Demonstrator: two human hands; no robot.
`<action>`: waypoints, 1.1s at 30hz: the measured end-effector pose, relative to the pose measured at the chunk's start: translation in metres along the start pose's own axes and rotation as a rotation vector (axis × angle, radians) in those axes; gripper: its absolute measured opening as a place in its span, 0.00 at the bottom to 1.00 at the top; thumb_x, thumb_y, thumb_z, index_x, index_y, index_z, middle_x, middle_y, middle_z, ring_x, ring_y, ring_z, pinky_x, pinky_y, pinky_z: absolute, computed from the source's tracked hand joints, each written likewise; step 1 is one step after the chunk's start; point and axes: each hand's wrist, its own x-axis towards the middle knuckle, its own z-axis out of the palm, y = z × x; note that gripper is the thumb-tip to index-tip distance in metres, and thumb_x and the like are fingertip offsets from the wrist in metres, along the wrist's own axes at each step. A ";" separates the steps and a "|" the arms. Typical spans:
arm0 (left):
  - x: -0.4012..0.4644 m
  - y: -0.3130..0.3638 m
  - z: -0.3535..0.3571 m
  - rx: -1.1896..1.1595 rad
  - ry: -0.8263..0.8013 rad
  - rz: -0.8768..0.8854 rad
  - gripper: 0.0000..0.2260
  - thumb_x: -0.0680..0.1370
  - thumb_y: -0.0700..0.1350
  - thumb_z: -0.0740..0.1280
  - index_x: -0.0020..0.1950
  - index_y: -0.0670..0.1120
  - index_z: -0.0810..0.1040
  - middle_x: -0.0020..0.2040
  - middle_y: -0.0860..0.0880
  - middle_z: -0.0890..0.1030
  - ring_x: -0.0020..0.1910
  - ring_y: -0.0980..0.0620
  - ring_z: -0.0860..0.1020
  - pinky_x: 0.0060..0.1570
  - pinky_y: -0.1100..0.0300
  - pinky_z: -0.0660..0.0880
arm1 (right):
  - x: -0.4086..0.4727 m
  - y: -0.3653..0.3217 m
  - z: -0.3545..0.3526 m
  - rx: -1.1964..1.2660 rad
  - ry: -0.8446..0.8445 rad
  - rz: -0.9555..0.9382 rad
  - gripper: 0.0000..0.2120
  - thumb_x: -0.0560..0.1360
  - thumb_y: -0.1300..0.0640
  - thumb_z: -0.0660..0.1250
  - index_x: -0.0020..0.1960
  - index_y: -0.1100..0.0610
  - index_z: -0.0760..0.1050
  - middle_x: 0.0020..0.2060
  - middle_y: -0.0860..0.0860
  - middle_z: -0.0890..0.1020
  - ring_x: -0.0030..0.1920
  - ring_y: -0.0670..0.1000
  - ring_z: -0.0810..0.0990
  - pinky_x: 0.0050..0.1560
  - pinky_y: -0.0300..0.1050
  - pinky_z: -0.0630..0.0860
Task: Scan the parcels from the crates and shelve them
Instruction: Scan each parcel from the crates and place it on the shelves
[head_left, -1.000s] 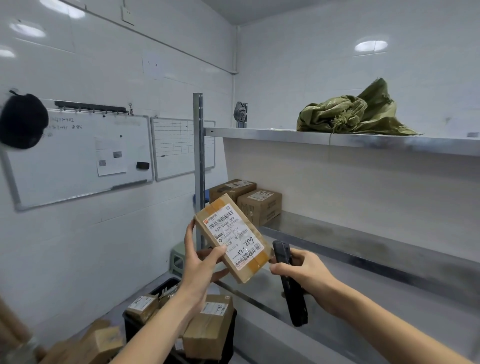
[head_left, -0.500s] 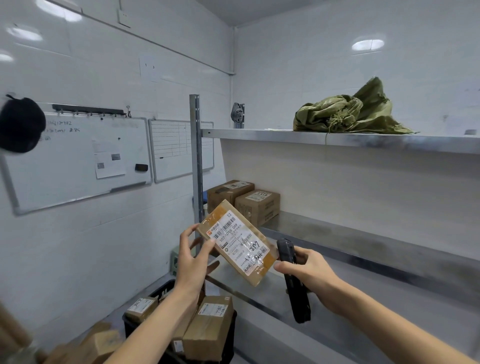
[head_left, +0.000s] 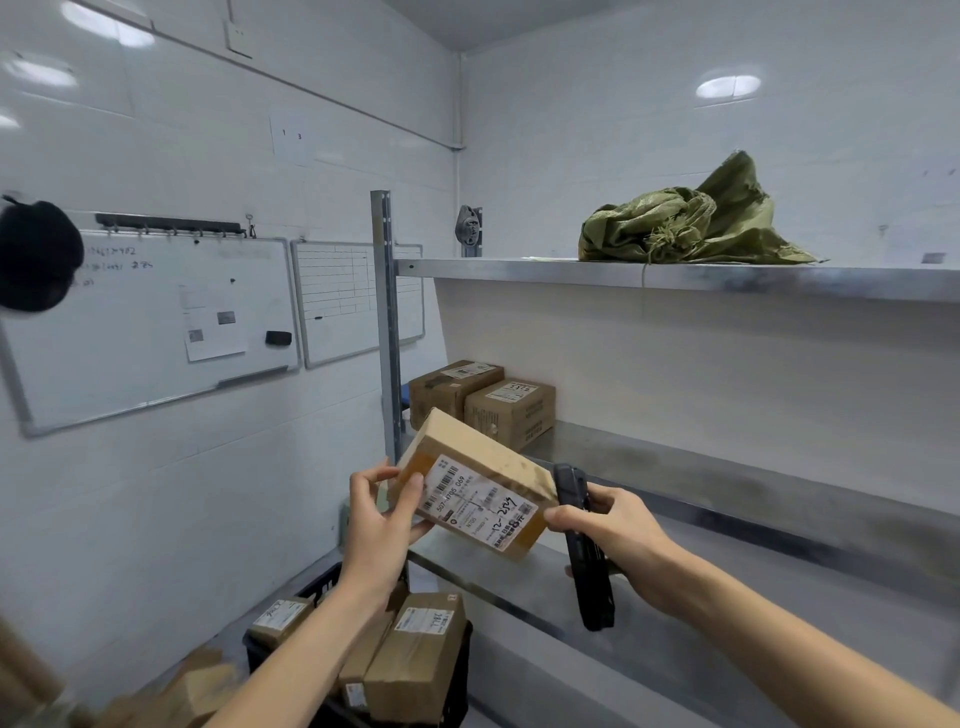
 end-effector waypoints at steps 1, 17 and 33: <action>0.000 -0.001 -0.001 0.020 -0.006 -0.002 0.13 0.78 0.46 0.69 0.59 0.48 0.69 0.65 0.53 0.74 0.54 0.53 0.81 0.50 0.46 0.84 | -0.001 0.000 -0.001 -0.004 0.001 0.005 0.14 0.66 0.45 0.78 0.52 0.41 0.86 0.50 0.49 0.88 0.59 0.60 0.83 0.56 0.70 0.82; 0.009 -0.007 -0.004 0.307 -0.179 -0.042 0.21 0.70 0.67 0.69 0.62 0.67 0.74 0.58 0.53 0.82 0.60 0.50 0.79 0.61 0.44 0.78 | -0.002 -0.010 -0.026 -0.129 0.050 0.058 0.16 0.67 0.48 0.81 0.52 0.50 0.84 0.47 0.54 0.88 0.46 0.55 0.85 0.50 0.54 0.84; 0.037 0.025 0.027 0.475 -0.120 0.059 0.20 0.79 0.57 0.67 0.71 0.58 0.73 0.50 0.52 0.83 0.49 0.54 0.82 0.52 0.50 0.82 | -0.008 -0.055 -0.030 -1.353 0.080 -0.294 0.25 0.68 0.44 0.73 0.61 0.49 0.70 0.52 0.47 0.79 0.51 0.55 0.80 0.40 0.47 0.69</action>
